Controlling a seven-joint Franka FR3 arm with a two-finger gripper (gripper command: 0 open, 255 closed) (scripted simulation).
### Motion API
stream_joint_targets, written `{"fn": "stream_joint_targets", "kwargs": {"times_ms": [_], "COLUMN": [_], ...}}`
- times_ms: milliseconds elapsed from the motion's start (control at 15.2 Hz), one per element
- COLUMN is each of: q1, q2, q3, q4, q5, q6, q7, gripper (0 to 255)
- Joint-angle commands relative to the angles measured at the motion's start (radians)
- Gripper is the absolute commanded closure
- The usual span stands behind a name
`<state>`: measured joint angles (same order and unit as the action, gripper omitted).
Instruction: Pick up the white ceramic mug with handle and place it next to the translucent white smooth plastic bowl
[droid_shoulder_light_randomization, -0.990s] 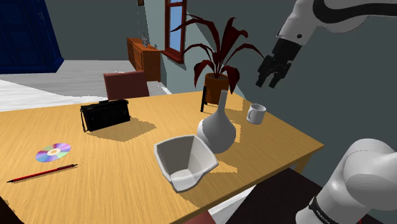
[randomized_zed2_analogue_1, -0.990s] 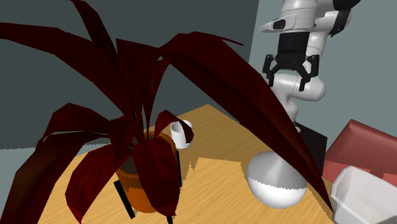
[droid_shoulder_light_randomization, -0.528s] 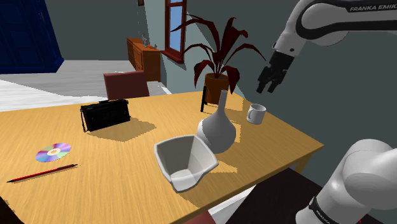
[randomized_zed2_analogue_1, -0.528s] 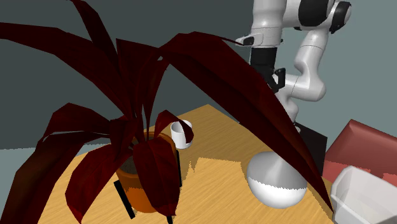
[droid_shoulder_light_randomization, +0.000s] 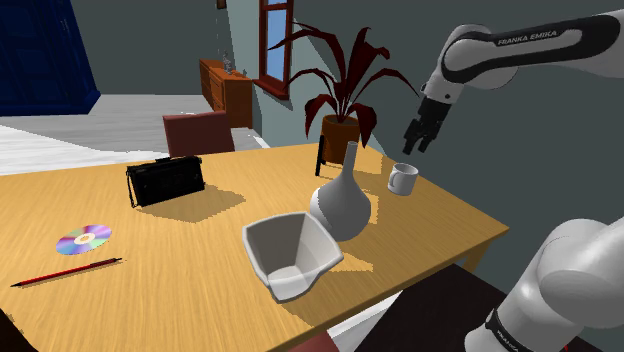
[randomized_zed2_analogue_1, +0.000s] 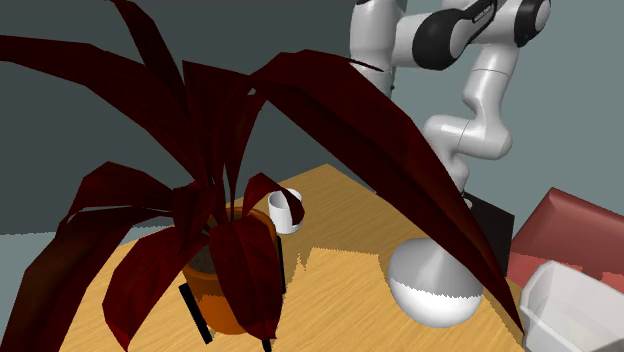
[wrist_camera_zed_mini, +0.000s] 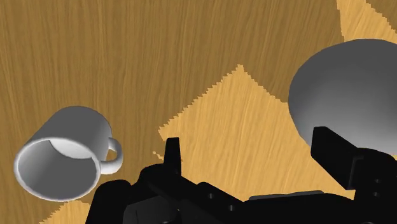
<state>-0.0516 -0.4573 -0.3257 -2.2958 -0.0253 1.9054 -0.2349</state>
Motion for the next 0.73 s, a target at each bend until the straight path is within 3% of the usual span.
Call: {"fn": "stream_joint_targets", "kwargs": {"times_ms": [0,660], "q1": [-0.006,-0.031], "q2": [0.058,0.399], "q3": [-0.037,-0.184], "q4": [0.023,0.207], "q5": [-0.008,0.049], "q6": [0.025,0.127], "q7": [-0.055,-0.320], "gripper": [0,0]}}
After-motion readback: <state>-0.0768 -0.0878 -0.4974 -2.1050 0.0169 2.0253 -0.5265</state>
